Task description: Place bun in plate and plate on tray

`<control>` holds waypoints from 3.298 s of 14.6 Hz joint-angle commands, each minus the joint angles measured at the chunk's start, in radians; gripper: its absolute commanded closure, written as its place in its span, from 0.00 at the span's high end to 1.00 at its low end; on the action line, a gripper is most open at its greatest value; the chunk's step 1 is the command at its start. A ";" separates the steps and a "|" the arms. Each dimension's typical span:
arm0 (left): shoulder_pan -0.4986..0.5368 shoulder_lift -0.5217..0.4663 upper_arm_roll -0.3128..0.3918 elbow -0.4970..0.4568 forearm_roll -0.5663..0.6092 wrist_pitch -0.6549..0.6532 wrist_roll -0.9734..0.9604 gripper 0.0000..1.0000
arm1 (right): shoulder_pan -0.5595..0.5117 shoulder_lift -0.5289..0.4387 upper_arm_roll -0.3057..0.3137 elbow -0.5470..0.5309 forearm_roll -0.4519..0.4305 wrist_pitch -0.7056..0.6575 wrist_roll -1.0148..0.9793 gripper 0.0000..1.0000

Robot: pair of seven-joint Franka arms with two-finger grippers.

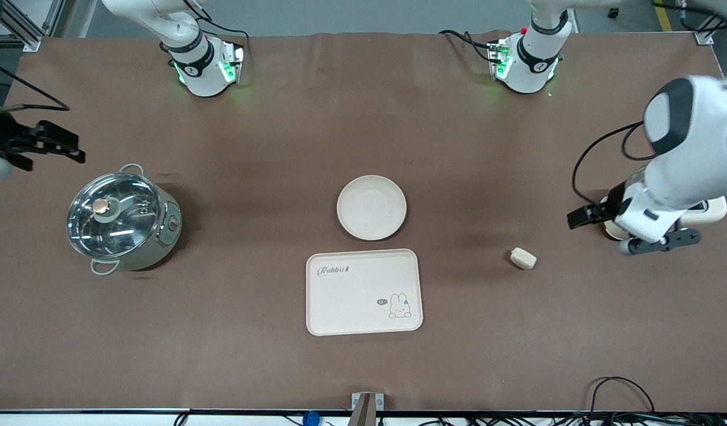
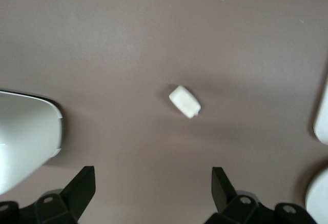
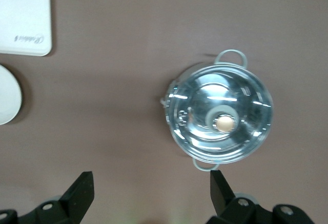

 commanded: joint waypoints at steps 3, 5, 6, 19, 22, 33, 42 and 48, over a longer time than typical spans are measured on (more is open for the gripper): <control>-0.031 0.123 -0.008 -0.056 0.009 0.220 -0.301 1.00 | 0.093 0.005 0.002 -0.132 0.102 0.102 0.098 1.00; -0.054 0.174 -0.007 -0.059 0.017 0.268 -0.378 1.00 | 0.151 0.007 0.002 -0.161 0.102 0.162 0.180 1.00; -0.059 0.194 -0.007 -0.075 0.017 0.300 -0.425 1.00 | 0.167 0.008 0.002 -0.181 0.102 0.192 0.203 1.00; -0.048 0.390 -0.004 -0.098 0.038 0.548 -0.499 0.63 | 0.441 0.224 0.003 -0.420 0.198 0.796 0.504 1.00; -0.057 0.369 -0.007 -0.099 0.038 0.537 -0.527 0.39 | 0.520 0.284 0.005 -0.541 0.318 1.049 0.504 1.00; -0.439 0.304 -0.086 -0.031 0.035 0.431 -1.125 0.34 | 0.635 0.398 0.126 -0.669 0.490 1.358 0.504 1.00; -0.605 0.450 -0.086 0.082 0.035 0.443 -1.363 0.85 | 0.647 0.468 0.129 -0.609 0.530 1.391 0.505 0.51; -0.547 0.312 -0.076 0.143 0.040 0.318 -1.340 1.00 | 0.650 0.468 0.129 -0.591 0.531 1.389 0.551 0.07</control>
